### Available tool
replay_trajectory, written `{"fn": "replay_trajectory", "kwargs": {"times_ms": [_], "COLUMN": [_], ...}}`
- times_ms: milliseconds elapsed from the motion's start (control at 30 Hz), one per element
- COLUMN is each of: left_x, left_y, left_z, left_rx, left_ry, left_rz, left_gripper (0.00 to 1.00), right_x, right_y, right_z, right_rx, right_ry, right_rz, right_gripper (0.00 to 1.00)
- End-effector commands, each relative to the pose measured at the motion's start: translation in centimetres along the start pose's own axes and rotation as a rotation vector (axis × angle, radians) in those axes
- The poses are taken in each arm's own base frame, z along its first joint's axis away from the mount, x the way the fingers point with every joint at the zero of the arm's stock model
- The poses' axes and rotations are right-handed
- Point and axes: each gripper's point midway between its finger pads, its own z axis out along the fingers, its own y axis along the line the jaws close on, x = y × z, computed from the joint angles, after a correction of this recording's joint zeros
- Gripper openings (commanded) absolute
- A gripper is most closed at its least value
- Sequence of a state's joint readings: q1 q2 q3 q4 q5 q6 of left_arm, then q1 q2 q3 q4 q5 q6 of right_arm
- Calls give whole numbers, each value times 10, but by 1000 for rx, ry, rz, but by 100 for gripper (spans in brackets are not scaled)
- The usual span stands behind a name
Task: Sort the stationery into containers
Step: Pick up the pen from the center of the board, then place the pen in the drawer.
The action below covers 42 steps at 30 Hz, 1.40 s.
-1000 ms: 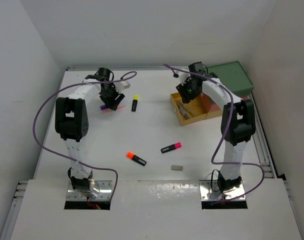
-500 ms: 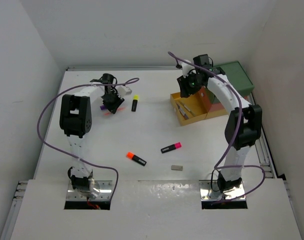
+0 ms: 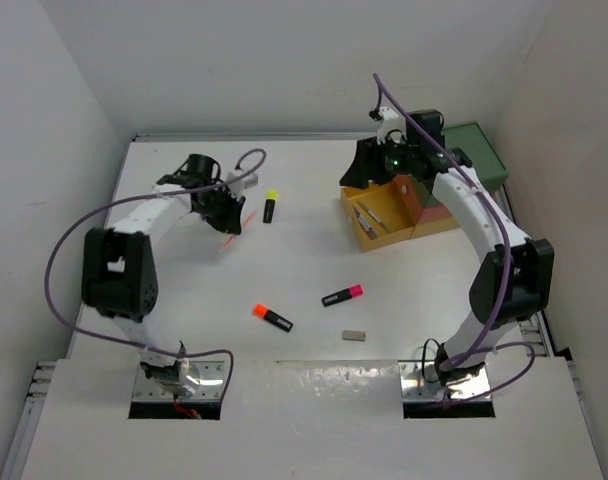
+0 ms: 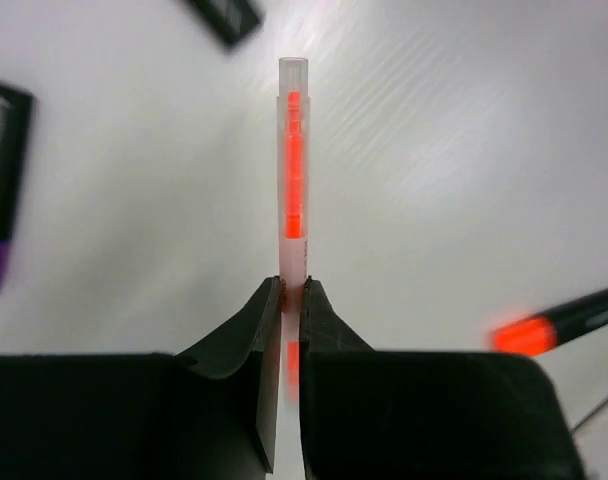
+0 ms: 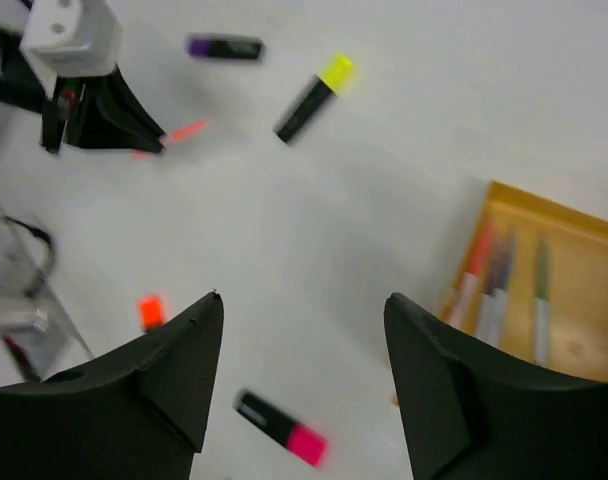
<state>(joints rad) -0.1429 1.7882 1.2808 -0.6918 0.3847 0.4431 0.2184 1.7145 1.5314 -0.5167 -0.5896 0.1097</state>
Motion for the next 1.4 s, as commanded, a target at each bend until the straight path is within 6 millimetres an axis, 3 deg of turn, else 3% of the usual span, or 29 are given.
{"fn": "replay_trajectory", "kwargs": {"times_ms": [0,33,67,100,133,200,400,567,667,700,767,867,900,933,1033,1067,1133,1200,1367], "left_x": [-95,-105,-128,-129,-148,-160,-166,-168,-168,-167,-166,-162,-154,-157,-140,-137,-130,-125,-115], "left_y": [-51,-74,-79,-88,-100,-118,-144,-154,-159,-160,-157,-138,-120,-105,-57,-41,-23,-15,-11], "left_z": [-87,-104,-120,-121,-142,-151,-151,-151,-154,-154,-153,-148,-141,-140,-119,-122,-115,-107,-92], "left_rx": [169,257,280,321,372,434,517,520,536,539,529,467,410,367,221,153,88,63,53], "left_ry": [-474,-546,-656,-687,-780,-815,-802,-803,-808,-805,-802,-793,-757,-748,-637,-609,-560,-533,-481], "left_rz": [-40,-110,-94,-128,-155,-131,-106,-51,-31,-30,-32,-62,-101,-109,-138,-102,-83,-81,-73], "left_gripper": [0,0,0,0,0,0,0,0,0,0,18,46,53,61,62,62,62,62,61], "right_x": [-41,-38,-45,-45,-49,-54,-85,-80,-78,-79,-79,-82,-84,-79,-80,-75,-70,-65,-38], "right_y": [53,61,75,81,89,107,141,155,153,150,145,126,109,99,47,36,-2,-36,-84], "right_z": [-8,-5,-1,2,6,12,28,48,56,57,58,50,46,44,26,21,7,0,-6], "right_rx": [-199,-224,-257,-271,-289,-312,-355,-372,-344,-330,-302,-253,-208,-175,-27,7,107,204,322], "right_ry": [-200,-203,-224,-222,-241,-257,-328,-300,-296,-297,-298,-306,-310,-288,-267,-236,-197,-152,46], "right_rz": [84,134,116,150,139,146,143,112,104,109,98,83,54,44,-35,-38,-98,-182,-327], "right_gripper": [65,65,66,66,67,67,67,66,33,15,2,0,0,0,0,0,0,0,0]}}
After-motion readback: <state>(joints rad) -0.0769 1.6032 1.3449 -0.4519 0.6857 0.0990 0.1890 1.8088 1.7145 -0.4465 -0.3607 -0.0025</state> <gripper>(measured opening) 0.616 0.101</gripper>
